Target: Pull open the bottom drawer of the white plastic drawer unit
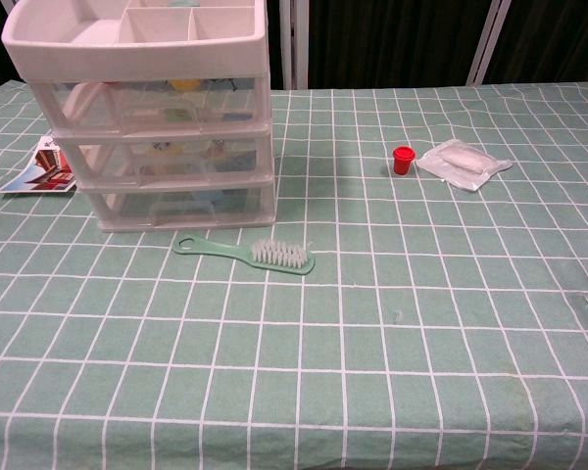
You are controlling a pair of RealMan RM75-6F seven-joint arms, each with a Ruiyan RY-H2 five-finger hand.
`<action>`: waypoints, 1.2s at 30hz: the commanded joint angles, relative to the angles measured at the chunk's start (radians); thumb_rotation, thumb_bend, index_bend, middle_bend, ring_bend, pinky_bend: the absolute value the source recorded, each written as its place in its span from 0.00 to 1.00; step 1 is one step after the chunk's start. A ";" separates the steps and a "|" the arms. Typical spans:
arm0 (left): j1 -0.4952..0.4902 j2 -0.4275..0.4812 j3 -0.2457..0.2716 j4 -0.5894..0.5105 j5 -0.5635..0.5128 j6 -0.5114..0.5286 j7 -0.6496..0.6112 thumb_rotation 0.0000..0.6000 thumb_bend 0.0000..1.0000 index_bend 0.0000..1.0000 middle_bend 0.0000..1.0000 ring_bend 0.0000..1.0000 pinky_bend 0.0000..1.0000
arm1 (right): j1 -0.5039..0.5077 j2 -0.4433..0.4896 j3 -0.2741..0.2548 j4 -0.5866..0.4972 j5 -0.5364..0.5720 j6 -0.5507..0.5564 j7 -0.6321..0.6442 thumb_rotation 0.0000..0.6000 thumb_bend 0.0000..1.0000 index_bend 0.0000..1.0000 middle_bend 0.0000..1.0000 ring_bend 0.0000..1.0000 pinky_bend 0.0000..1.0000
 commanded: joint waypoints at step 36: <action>0.019 0.016 0.025 0.013 0.042 0.006 -0.052 1.00 0.06 0.30 0.27 0.21 0.20 | 0.557 -0.425 0.132 -0.092 0.195 -0.773 0.776 1.00 0.48 0.00 0.76 0.80 0.82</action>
